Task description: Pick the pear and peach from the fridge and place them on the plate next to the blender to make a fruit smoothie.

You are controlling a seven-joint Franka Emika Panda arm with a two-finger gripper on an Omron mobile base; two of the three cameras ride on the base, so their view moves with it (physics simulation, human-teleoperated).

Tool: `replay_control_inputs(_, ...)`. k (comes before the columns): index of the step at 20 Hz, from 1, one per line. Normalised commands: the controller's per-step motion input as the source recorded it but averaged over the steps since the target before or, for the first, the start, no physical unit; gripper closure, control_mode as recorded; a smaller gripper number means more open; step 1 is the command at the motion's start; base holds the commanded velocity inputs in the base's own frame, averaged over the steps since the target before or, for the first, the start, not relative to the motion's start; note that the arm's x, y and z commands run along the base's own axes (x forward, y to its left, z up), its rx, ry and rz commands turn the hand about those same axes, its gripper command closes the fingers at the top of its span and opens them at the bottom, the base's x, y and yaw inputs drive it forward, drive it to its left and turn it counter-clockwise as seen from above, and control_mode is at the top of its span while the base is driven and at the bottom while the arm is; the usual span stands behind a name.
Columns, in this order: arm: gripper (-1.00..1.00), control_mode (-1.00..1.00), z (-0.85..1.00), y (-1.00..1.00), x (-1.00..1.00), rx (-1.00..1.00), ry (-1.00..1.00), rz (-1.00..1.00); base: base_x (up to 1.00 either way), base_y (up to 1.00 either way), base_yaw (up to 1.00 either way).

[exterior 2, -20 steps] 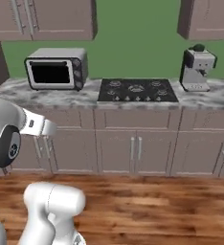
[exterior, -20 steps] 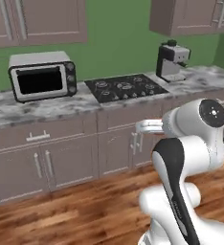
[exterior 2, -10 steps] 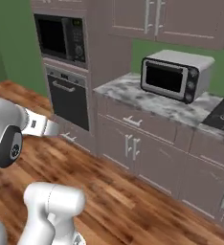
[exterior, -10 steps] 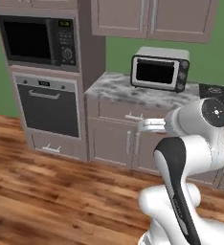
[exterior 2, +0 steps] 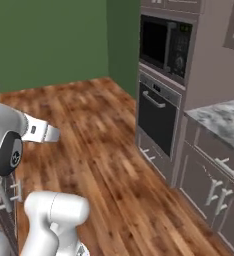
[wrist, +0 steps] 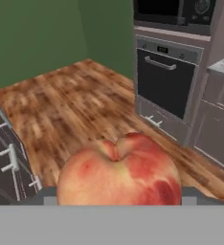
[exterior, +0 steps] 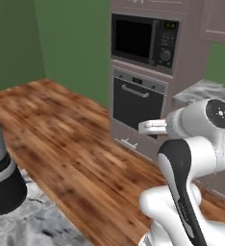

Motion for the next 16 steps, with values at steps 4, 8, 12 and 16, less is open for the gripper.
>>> replay_control_inputs(4, 1.0, 1.0, 0.0, 0.0, 0.0, 0.0, 0.0, 0.0, 1.0, 0.0, 0.3)
replay_control_inputs(8, 1.0, 1.0, 0.0, 0.0, 0.0, 0.0, 0.0, 0.0, 1.0, -0.28, 0.28)
replay_control_inputs(12, 1.0, 1.0, 0.0, 0.0, 0.0, 0.0, 0.0, 0.0, 1.0, 0.0, 0.39)
replay_control_inputs(16, 1.0, 1.0, 0.0, 0.0, 0.0, 0.0, 0.0, 0.0, 1.0, 0.0, 0.55)
